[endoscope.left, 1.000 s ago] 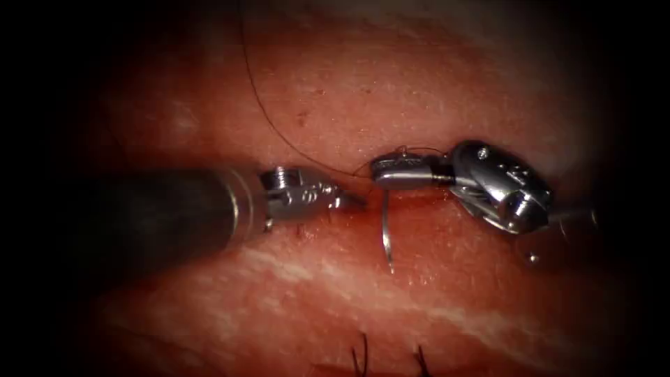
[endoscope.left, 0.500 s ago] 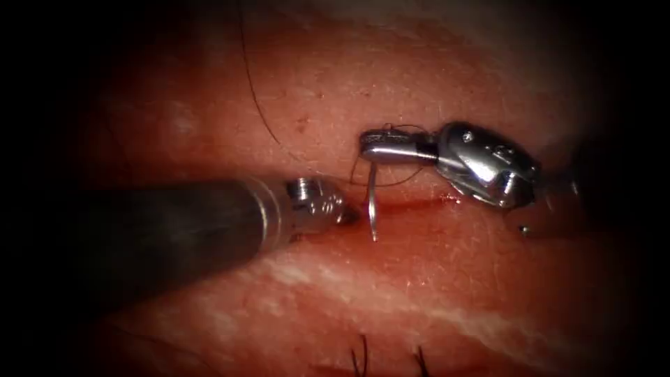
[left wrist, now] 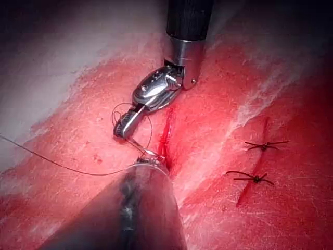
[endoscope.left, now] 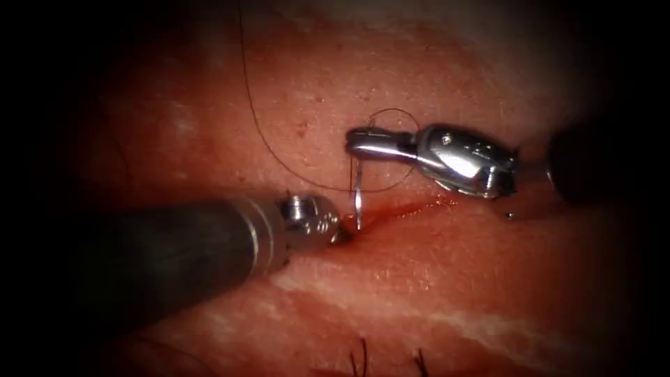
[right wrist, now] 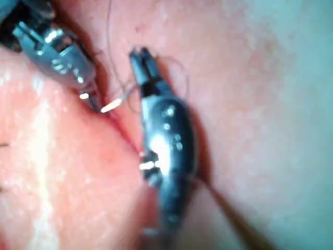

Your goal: Wound Closure

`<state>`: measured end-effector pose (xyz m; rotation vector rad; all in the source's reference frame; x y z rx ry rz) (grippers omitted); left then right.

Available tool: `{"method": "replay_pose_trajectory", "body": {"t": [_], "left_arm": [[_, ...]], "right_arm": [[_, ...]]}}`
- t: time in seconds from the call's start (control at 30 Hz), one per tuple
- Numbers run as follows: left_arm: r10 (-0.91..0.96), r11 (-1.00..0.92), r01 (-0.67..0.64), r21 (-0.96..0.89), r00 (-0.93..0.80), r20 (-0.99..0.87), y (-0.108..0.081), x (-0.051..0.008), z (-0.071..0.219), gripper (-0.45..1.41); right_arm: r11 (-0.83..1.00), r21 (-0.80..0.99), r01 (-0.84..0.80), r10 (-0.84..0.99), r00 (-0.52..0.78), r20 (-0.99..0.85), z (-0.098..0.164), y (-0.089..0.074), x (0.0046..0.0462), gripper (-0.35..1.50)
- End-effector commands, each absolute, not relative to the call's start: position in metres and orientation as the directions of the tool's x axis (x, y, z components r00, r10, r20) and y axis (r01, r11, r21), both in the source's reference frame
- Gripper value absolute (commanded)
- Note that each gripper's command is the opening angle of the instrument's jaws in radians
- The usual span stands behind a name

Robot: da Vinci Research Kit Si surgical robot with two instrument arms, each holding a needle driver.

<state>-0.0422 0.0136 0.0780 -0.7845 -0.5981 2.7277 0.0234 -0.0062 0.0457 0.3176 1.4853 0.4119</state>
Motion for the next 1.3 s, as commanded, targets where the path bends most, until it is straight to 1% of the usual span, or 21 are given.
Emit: {"method": "replay_pose_trajectory", "body": {"t": [0.03, 0.23, 0.5, 0.67, 1.0, 1.3], "left_arm": [[0.335, -0.886, -0.112, -0.45, -0.826, -0.453, 0.0131, -0.0429, 0.0785, -0.45], [0.332, -0.885, -0.105, -0.453, -0.826, -0.456, 0.0129, -0.0423, 0.0778, -0.45], [0.333, -0.883, -0.101, -0.459, -0.824, -0.458, 0.0125, -0.0422, 0.0763, -0.45], [0.332, -0.882, -0.1, -0.46, -0.824, -0.458, 0.012, -0.0425, 0.0755, -0.45], [0.325, -0.882, -0.088, -0.462, -0.823, -0.465, 0.0104, -0.0433, 0.071, -0.45], [0.317, -0.885, -0.078, -0.46, -0.824, -0.47, 0.0101, -0.0435, 0.073, -0.45]], "right_arm": [[0.894, 0.443, -0.068, 0.446, 0.042, -0.894, 0.0464, -0.0074, 0.0237, -0.35], [0.919, 0.388, -0.07, 0.392, 0.052, -0.919, 0.0464, -0.0075, 0.0237, -0.35], [0.961, 0.273, -0.039, 0.276, 0.136, -0.952, 0.0471, -0.0089, 0.0237, -0.35], [0.973, 0.229, -0.026, 0.23, 0.163, -0.959, 0.0477, -0.0099, 0.0235, -0.35], [0.979, 0.204, -0.016, 0.204, 0.181, -0.962, 0.0476, -0.0104, 0.0232, -0.35], [0.98, 0.201, -0.012, 0.2, 0.187, -0.962, 0.0471, -0.0106, 0.0231, -0.35]]}}
